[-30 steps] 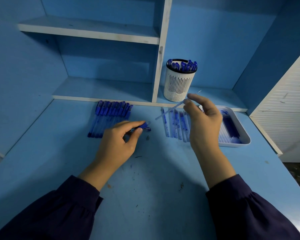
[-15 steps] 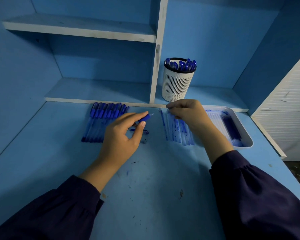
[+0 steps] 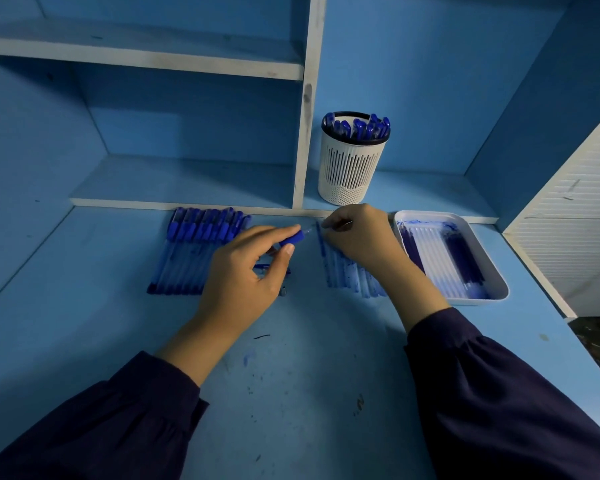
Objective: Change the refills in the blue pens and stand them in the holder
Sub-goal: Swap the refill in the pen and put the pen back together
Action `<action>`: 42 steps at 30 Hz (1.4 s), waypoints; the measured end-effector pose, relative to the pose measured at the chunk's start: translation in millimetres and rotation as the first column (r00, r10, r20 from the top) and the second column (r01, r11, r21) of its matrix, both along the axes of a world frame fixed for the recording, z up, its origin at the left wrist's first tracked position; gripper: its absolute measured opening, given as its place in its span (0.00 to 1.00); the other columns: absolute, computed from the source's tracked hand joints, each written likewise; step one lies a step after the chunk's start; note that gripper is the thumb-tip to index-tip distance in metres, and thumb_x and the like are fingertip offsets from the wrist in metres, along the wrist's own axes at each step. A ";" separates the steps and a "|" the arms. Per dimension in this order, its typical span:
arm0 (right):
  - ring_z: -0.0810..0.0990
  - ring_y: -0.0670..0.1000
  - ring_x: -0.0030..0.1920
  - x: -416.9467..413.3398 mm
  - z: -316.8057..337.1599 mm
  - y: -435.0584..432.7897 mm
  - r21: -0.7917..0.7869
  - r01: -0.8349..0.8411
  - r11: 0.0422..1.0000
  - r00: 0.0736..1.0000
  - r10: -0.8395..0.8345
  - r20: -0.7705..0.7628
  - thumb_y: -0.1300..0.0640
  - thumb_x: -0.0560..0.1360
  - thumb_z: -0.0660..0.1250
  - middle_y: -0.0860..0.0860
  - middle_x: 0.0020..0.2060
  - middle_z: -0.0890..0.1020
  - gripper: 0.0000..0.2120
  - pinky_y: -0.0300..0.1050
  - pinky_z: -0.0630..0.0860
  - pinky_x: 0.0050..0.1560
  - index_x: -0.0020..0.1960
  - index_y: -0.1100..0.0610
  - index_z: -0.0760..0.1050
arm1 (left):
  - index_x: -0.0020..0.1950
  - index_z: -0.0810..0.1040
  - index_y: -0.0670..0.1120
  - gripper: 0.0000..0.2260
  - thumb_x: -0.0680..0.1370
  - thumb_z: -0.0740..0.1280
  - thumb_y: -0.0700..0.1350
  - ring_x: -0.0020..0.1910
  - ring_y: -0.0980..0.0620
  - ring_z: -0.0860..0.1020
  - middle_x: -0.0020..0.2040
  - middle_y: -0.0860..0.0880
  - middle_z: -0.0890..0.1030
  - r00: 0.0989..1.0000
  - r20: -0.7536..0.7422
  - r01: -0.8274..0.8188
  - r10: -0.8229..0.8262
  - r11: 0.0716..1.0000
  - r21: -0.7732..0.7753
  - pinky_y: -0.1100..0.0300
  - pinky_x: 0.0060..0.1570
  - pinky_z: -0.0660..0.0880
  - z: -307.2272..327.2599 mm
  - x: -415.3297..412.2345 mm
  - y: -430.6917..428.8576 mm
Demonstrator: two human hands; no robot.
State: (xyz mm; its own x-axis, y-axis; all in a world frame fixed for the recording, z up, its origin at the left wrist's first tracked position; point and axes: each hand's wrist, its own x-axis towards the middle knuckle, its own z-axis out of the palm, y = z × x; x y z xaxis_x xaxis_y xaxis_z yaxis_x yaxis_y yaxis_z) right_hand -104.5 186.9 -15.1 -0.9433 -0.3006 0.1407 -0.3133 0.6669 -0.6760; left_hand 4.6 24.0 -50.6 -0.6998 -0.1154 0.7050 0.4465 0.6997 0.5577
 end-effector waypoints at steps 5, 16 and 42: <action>0.80 0.48 0.42 4.3 7.4 13.0 -0.016 -0.003 1.000 0.999 0.002 -0.043 0.60 0.74 0.69 0.51 0.42 0.83 0.06 0.24 0.70 0.32 0.50 0.57 0.83 | 0.62 0.81 0.42 0.12 0.79 0.68 0.40 0.51 0.60 0.80 0.54 0.52 0.83 1.000 -0.003 0.025 -0.025 0.999 -0.031 0.68 0.52 0.76 -0.5 1.3 2.0; 0.77 0.33 0.35 14.1 23.7 115.6 0.038 0.119 0.992 0.991 -0.116 -0.070 0.60 0.74 0.70 0.43 0.37 0.82 0.06 0.21 0.67 0.34 0.46 0.50 0.83 | 0.61 0.81 0.42 0.11 0.80 0.67 0.40 0.49 0.59 0.78 0.51 0.50 0.81 0.991 -0.052 0.120 -0.126 0.987 -0.105 0.68 0.49 0.75 0.1 -1.5 22.5; 0.75 0.40 0.35 11.4 8.0 133.0 0.178 0.109 0.978 0.990 -0.123 0.068 0.65 0.70 0.67 0.42 0.34 0.81 0.11 0.22 0.67 0.33 0.42 0.50 0.84 | 0.61 0.82 0.42 0.11 0.79 0.68 0.40 0.50 0.60 0.78 0.52 0.50 0.81 0.979 0.045 0.205 -0.201 0.969 -0.134 0.68 0.53 0.74 -2.6 -6.5 50.0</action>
State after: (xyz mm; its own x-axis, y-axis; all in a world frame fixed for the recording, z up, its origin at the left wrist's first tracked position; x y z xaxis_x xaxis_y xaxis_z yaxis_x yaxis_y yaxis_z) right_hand -93.2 319.9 -7.1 -0.9792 -0.2018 0.0201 -0.1775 0.8048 -0.5664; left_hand -1.9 74.0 -53.2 -0.7205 0.1280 0.6815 0.5711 0.6670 0.4785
